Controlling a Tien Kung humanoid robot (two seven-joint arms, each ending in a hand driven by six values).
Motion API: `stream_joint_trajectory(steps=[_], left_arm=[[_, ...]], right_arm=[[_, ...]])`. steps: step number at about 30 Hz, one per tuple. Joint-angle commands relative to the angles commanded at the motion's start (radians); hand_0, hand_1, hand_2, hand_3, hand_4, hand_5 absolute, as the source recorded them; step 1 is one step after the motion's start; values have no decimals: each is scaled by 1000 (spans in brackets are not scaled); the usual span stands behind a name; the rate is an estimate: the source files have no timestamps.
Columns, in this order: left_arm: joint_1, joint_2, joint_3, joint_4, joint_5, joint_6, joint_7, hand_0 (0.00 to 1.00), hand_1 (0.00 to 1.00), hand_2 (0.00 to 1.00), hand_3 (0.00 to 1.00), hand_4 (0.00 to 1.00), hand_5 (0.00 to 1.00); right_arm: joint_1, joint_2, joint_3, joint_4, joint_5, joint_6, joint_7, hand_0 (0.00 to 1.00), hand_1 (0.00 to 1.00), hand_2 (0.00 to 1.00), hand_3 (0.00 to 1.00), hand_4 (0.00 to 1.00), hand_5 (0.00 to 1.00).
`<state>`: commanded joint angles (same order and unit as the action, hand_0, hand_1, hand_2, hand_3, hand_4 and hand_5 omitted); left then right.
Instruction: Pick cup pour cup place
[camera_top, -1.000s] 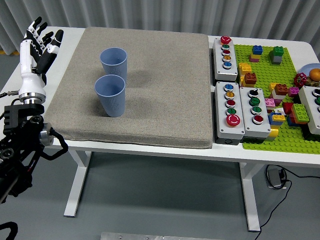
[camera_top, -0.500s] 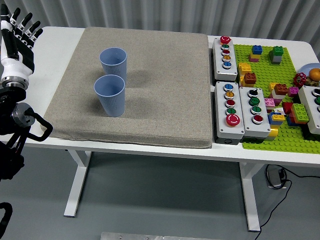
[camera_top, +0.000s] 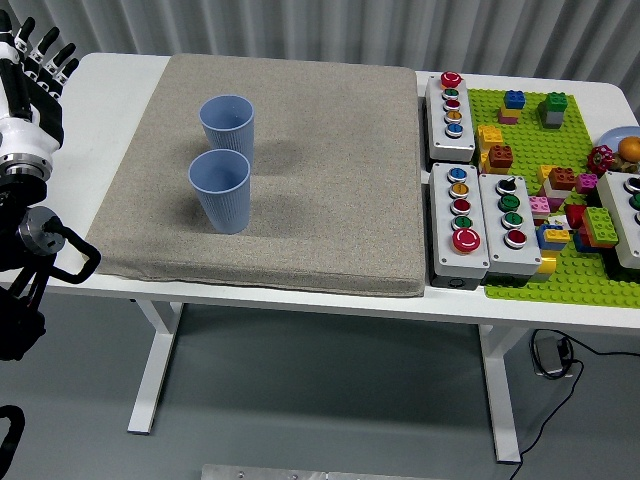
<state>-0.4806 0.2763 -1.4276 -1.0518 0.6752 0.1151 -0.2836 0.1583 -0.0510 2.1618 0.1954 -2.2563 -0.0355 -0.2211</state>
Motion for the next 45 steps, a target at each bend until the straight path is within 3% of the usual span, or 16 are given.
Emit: stream_joint_trajectory(steps=[7, 11, 16, 17, 19, 21, 26, 45], left_arm=[[13, -13, -7, -16, 9, 12, -5, 824, 811, 885, 963, 822, 998], [22, -32, -13, -30, -23, 71, -56, 824, 808, 881, 955, 810, 998], [55, -58, -12, -126, -148, 271, -213, 806, 794, 872, 917, 804, 998], [57, -59, -13, -139, -152, 302, -225, 806, 794, 872, 917, 804, 998], [87, -93, -31, -208, -129, 373, -258, 793, 793, 875, 893, 799, 998], [97, -108, -30, -261, -124, 420, -265, 793, 793, 875, 893, 799, 998], [116, -138, -37, -317, -69, 434, -242, 801, 798, 885, 896, 798, 998], [121, -136, -35, -309, -28, 398, -198, 792, 790, 885, 899, 764, 998]], right_arm=[[1, 0, 2, 0, -1, 0, 1, 690, 653, 582, 577, 2, 162], [3, 0, 4, 0, -5, 1, 1, 691, 653, 583, 577, 2, 160], [5, 0, 6, -1, -7, 0, 2, 690, 653, 583, 577, 2, 162], [5, 0, 6, -1, -7, 0, 3, 690, 653, 583, 577, 2, 162], [5, 0, 7, -1, -6, -1, 3, 690, 653, 583, 578, 2, 158], [5, 1, 9, -1, -10, 0, 3, 690, 653, 583, 578, 2, 158], [5, 1, 13, -1, -13, 1, 4, 691, 654, 583, 577, 2, 159], [7, 2, 14, 0, -13, -1, 1, 690, 653, 583, 577, 2, 161]])
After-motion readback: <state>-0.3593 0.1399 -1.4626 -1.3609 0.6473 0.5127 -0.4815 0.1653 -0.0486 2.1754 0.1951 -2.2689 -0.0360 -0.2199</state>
